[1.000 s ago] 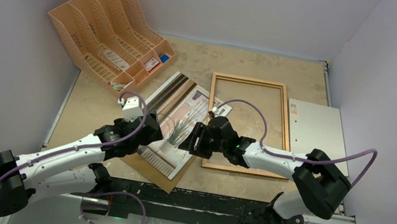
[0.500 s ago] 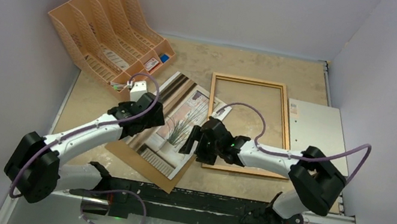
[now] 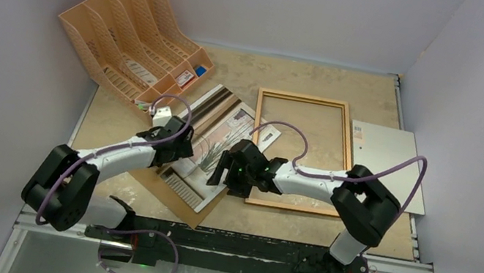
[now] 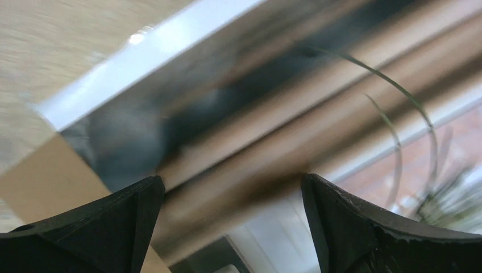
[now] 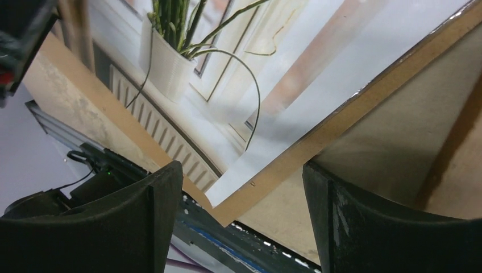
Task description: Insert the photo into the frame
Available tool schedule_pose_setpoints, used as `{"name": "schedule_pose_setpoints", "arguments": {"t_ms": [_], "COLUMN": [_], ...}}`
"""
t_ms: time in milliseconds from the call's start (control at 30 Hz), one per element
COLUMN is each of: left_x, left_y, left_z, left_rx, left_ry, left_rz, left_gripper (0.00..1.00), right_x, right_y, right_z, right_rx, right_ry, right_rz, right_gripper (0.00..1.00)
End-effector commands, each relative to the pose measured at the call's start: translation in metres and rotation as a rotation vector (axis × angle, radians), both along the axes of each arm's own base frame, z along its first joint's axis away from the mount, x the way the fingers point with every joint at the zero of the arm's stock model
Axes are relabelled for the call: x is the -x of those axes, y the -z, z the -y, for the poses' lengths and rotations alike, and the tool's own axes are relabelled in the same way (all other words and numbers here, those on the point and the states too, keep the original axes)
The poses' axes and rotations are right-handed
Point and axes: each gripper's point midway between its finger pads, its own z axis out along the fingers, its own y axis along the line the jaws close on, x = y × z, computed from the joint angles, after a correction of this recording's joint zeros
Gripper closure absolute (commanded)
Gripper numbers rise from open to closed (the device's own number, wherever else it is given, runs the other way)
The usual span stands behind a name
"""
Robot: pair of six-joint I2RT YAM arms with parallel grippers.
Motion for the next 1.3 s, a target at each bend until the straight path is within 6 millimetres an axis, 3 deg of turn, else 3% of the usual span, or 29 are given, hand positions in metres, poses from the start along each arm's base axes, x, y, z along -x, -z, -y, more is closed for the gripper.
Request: {"name": "schedule_pose_setpoints", "arguments": {"t_ms": [0,267,567,867,1033,1167,1267], "left_x": [0.027,0.059,0.062,0.028,0.005,-0.008,-0.015], "left_y": [0.035,0.053,0.036,-0.012,-0.043,-0.051,-0.049], "left_z": [-0.013,-0.027,-0.034,-0.015,0.004,0.020,0.035], "left_rx": [0.019,0.032,0.036,0.077,0.123,0.171,0.222], "left_ry": [-0.095,-0.166,-0.209,-0.107,-0.014,0.041,0.081], "left_rz": [-0.088,-0.135,-0.097,0.012,0.078,0.106,0.112], "left_gripper": [0.01,0.01,0.01,0.03,0.06,0.12,0.17], "right_x": [-0.006,-0.045,-0.094,-0.150,-0.210,-0.262,-0.291], "right_y": [-0.001,-0.016,-0.033,-0.046,-0.073,-0.101,-0.094], "right_z": [-0.016,-0.020,0.003,0.023,0.027,0.019,0.013], "right_rx": [-0.054,-0.092,-0.087,0.074,0.122,0.109,0.125], "right_ry": [-0.048,-0.053,-0.037,-0.066,-0.140,-0.241,-0.334], "right_rz": [0.019,0.079,0.161,0.333,0.523,0.681,0.732], "right_gripper": [0.21,0.21,0.20,0.21,0.23,0.25,0.27]}}
